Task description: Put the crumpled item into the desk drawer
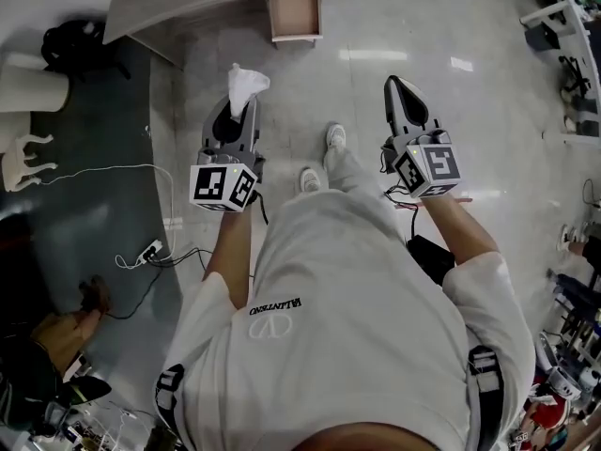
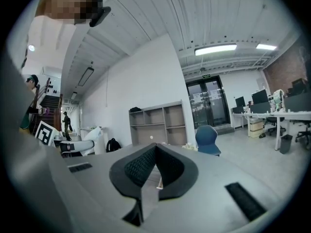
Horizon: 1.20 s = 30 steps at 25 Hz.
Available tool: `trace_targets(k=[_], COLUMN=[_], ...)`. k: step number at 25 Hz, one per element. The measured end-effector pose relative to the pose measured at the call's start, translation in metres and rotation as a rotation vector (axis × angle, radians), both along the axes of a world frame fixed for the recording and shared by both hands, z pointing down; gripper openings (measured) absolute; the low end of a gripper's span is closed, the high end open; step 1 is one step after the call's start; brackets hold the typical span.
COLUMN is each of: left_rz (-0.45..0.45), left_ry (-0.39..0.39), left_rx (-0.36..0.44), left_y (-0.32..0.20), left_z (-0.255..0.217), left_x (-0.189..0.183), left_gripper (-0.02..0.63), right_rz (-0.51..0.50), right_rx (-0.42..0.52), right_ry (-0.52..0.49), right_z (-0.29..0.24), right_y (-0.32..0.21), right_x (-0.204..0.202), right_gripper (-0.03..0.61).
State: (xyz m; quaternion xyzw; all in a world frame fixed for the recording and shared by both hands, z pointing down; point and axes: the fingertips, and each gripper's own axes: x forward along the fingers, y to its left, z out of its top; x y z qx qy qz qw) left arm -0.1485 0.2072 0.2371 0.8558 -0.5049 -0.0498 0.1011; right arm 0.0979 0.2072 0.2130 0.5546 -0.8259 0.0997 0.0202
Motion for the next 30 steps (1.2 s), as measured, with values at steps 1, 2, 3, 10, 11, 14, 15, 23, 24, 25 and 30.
trace_targets(k=[1,2,3,10,11,14,15,23,24,25,30], left_rz=[0.002,0.004,0.006,0.01,0.011,0.016,0.014,-0.019,-0.025,-0.031,-0.067], left_ry=[-0.003,-0.005,-0.008,-0.021,-0.023,-0.035,-0.039,-0.062,-0.064,-0.067,-0.077], left_rx=[-0.005,-0.009,-0.011,-0.038,-0.048,-0.073,-0.081,-0.144,-0.153,-0.16,-0.171], left_y=[-0.005,-0.011,-0.017,-0.079,-0.09,-0.125,-0.138,-0.226,-0.235,-0.243,-0.273], left_z=[0.002,0.004,0.006,0.017,0.021,0.033,0.038,0.068,0.071,0.074,0.082], left_x=[0.002,0.005,0.009,0.029,0.031,0.044,0.048,0.079,0.082,0.084,0.094], left_gripper=[0.097,0.097,0.097,0.097,0.097,0.097,0.097,0.097,0.097,0.097,0.097], right_rz=[-0.004,-0.009,-0.014,-0.068,-0.076,-0.105,-0.117,-0.222,-0.239,-0.254,-0.288], right_rx=[-0.008,-0.015,-0.021,-0.044,-0.051,-0.071,-0.076,-0.125,-0.13,-0.134,-0.149], right_ry=[-0.002,-0.005,-0.007,-0.011,-0.015,-0.015,-0.011,-0.014,-0.013,-0.014,-0.025], right_z=[0.003,0.006,0.008,0.024,0.027,0.037,0.04,0.07,0.074,0.077,0.092], right_y=[-0.006,-0.012,-0.019,-0.088,-0.099,-0.134,-0.147,-0.236,-0.245,-0.253,-0.289], right_x=[-0.001,-0.001,0.0,-0.003,-0.005,-0.004,-0.004,-0.01,-0.011,-0.012,-0.007], right_gripper=[-0.002,-0.002,-0.002,-0.002,-0.002,-0.002,-0.002,-0.002,-0.002,-0.002,-0.002])
